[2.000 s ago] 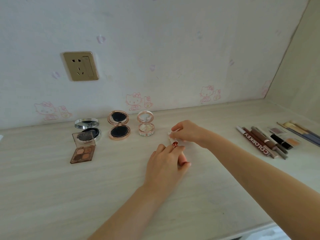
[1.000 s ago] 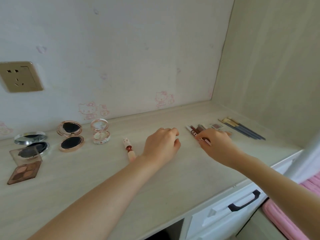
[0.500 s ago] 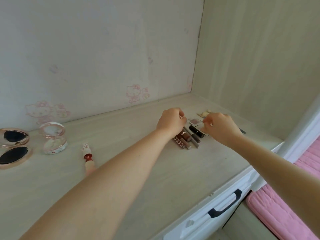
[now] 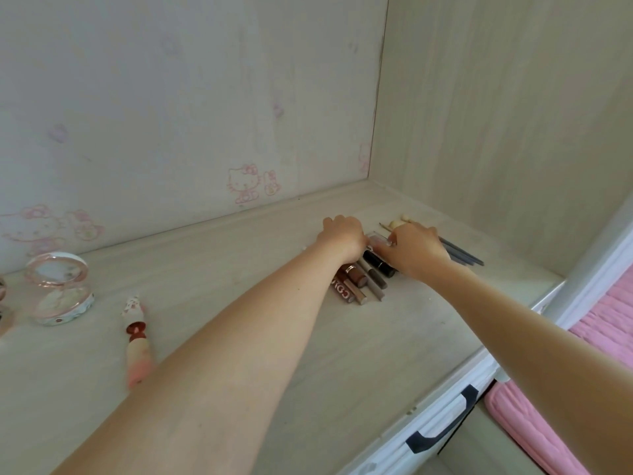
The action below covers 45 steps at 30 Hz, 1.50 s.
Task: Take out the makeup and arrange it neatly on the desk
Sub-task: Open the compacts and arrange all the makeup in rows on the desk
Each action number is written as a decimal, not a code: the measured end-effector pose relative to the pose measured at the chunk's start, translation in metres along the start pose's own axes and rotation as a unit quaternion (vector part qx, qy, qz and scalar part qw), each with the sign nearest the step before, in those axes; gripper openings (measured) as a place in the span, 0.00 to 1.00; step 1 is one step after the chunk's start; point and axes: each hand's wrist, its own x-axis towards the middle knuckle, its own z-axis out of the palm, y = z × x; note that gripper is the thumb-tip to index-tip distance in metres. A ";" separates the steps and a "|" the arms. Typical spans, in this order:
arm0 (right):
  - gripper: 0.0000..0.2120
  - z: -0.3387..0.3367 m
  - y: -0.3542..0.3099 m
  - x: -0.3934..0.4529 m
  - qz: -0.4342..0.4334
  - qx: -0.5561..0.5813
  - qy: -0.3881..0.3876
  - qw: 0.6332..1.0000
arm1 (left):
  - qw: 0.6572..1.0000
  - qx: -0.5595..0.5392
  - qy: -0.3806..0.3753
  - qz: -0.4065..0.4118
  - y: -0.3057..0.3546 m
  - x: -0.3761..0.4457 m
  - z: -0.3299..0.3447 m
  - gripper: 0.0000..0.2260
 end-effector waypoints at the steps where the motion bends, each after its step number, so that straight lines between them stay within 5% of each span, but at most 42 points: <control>1: 0.28 0.000 0.000 0.000 0.003 0.006 -0.001 1.000 | 1.000 -0.007 0.004 0.003 0.001 0.000 0.000 0.14; 14: 0.11 -0.011 -0.001 -0.008 0.076 0.257 0.031 0.963 | 0.983 -0.159 0.073 0.056 0.000 -0.024 -0.001 0.09; 22: 0.05 -0.032 -0.009 -0.030 0.028 0.397 0.106 0.911 | 0.927 -0.339 0.143 0.067 -0.005 -0.053 -0.030 0.03; 27: 0.04 -0.050 -0.036 -0.064 -0.010 0.454 0.085 0.887 | 0.893 -0.422 0.147 0.053 -0.024 -0.093 -0.056 0.05; 31: 0.04 -0.060 -0.064 -0.098 -0.068 0.465 0.075 0.880 | 0.836 -0.534 0.122 0.047 -0.042 -0.135 -0.079 0.06; 35: 0.17 -0.062 -0.098 -0.135 -0.173 0.383 0.082 0.904 | 0.802 -0.585 0.114 0.029 -0.069 -0.181 -0.097 0.05; 45: 0.24 -0.037 -0.168 -0.205 -0.373 0.225 0.040 0.899 | 0.799 -0.588 0.110 -0.065 -0.159 -0.297 -0.102 0.05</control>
